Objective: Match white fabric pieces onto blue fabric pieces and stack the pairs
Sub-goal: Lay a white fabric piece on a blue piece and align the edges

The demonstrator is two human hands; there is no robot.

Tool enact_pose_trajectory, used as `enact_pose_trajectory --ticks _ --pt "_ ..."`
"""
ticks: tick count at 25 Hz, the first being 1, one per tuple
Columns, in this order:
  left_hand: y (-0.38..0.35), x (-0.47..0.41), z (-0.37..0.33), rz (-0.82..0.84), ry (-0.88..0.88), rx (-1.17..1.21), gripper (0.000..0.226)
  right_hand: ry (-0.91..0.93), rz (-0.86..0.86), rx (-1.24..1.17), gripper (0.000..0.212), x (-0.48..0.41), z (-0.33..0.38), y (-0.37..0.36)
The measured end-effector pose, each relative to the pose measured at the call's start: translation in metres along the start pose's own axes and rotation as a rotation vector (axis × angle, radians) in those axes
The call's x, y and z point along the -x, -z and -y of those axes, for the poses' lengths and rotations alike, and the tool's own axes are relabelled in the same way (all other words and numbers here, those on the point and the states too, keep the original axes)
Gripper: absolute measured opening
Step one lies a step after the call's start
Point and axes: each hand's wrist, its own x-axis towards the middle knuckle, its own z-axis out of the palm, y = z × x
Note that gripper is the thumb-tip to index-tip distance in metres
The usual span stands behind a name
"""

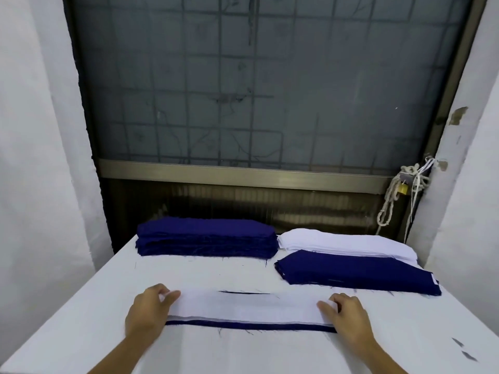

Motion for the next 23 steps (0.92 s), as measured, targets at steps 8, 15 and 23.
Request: enact_pose_trajectory --ticks 8,15,23 --pt "-0.008 0.003 0.011 -0.087 -0.026 -0.049 0.026 0.057 -0.064 0.141 0.021 0.007 -0.002 -0.006" --pt "-0.007 0.003 0.016 -0.105 -0.038 0.02 0.021 0.037 -0.097 0.095 0.016 0.008 -0.003 -0.006" --pt "-0.008 0.003 0.017 -0.101 -0.029 0.044 0.01 0.062 -0.109 0.119 0.024 0.006 -0.006 -0.006"
